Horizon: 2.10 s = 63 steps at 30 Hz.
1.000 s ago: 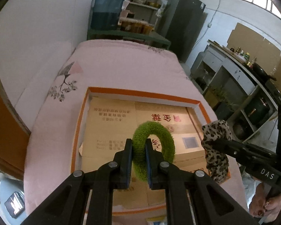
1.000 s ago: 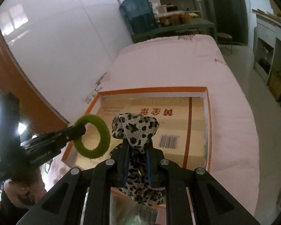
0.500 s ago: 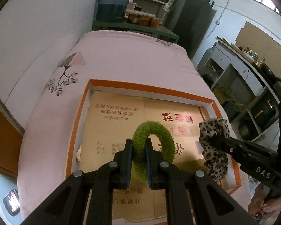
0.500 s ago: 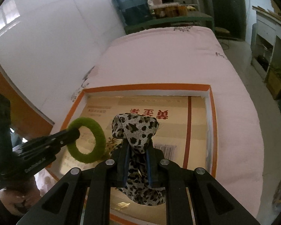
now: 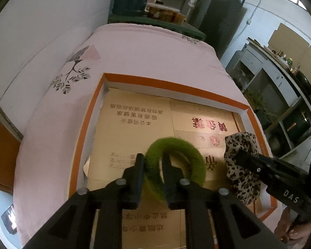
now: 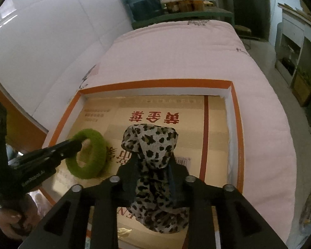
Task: Organize soft objects
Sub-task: 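Carry the green ring and leopard scrunchie over the tray with both tools, then open the left tool to drop the ring while the right tool releases the scrunchie, then move both tools back toward the remaining soft items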
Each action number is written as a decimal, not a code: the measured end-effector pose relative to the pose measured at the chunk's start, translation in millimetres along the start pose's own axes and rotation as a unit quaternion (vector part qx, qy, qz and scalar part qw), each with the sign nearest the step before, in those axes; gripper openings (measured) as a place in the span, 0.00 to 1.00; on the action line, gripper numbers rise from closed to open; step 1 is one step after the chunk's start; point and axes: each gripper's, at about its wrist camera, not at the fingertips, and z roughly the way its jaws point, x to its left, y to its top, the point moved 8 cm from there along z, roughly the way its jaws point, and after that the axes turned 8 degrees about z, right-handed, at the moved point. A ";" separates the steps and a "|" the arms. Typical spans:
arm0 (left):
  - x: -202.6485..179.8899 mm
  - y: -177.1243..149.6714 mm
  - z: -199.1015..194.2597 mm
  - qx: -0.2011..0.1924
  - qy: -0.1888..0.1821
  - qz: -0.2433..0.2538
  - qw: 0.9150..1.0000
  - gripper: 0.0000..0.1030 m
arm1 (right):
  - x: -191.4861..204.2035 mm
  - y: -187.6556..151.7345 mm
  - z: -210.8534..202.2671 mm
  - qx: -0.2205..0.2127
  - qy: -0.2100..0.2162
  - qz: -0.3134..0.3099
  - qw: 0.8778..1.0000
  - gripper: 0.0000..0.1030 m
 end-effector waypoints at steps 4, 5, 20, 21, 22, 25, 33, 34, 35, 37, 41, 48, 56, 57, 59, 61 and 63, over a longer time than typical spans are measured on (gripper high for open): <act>4.9 2.2 -1.8 -0.007 -0.002 -0.009 1.000 0.49 | -3.8 1.1 -0.2 -0.007 -0.002 0.005 1.000 0.38; 4.9 2.0 -3.3 -0.010 -0.002 -0.010 1.000 0.55 | -4.5 1.1 -0.5 -0.008 -0.002 0.005 1.000 0.40; 3.7 8.9 -34.4 -0.050 -0.008 -0.017 0.999 0.57 | 1.7 0.5 -21.9 -0.042 -0.026 -0.017 0.999 0.54; 2.9 8.6 -38.0 -0.053 -0.007 -0.017 0.998 0.57 | 2.2 0.1 -23.9 -0.044 -0.027 -0.018 0.999 0.54; 2.6 8.9 -41.2 -0.056 -0.006 -0.015 0.998 0.57 | 3.0 -0.3 -26.1 -0.046 -0.027 -0.019 0.998 0.54; 0.8 10.3 -50.7 -0.067 -0.003 -0.008 0.998 0.57 | 5.4 -2.3 -33.1 -0.051 -0.027 -0.020 0.998 0.54; -5.2 9.0 -76.0 -0.094 0.024 0.017 0.995 0.57 | 13.0 -12.2 -51.4 -0.062 -0.028 -0.023 0.997 0.54; -6.7 8.2 -79.0 -0.097 0.029 0.021 0.995 0.57 | 14.6 -13.8 -53.4 -0.063 -0.028 -0.024 0.997 0.54; -8.8 7.4 -82.7 -0.102 0.032 0.025 0.994 0.57 | 16.3 -15.3 -55.7 -0.064 -0.028 -0.025 0.997 0.54; -12.9 5.8 -90.5 -0.111 0.035 0.031 0.993 0.57 | 19.3 -17.6 -60.4 -0.067 -0.030 -0.029 0.997 0.54; -18.2 1.9 -103.8 -0.122 0.042 0.036 0.991 0.57 | 25.4 -21.7 -70.6 -0.075 -0.030 -0.034 0.996 0.54; -23.4 -4.2 -119.4 -0.131 0.055 0.047 0.989 0.57 | 34.4 -31.2 -89.3 -0.089 -0.027 -0.039 0.995 0.54; -23.8 -17.5 -138.4 -0.142 0.072 0.051 0.986 0.57 | 50.4 -53.1 -125.0 -0.119 -0.025 -0.055 0.991 0.54; -23.2 -20.8 -141.5 -0.144 0.071 0.049 0.986 0.57 | 52.3 -57.1 -129.8 -0.123 -0.026 -0.057 0.990 0.54; -23.3 -26.7 -149.3 -0.148 0.068 0.045 0.986 0.57 | 55.3 -64.9 -138.9 -0.128 -0.025 -0.058 0.990 0.54; -24.3 -31.7 -155.8 -0.155 0.060 0.044 0.985 0.57 | 57.5 -73.1 -148.0 -0.132 -0.020 -0.053 0.990 0.54; -25.6 -38.4 -166.1 -0.167 0.058 0.046 0.983 0.57 | 57.4 -78.9 -155.5 -0.136 -0.016 -0.048 0.989 0.54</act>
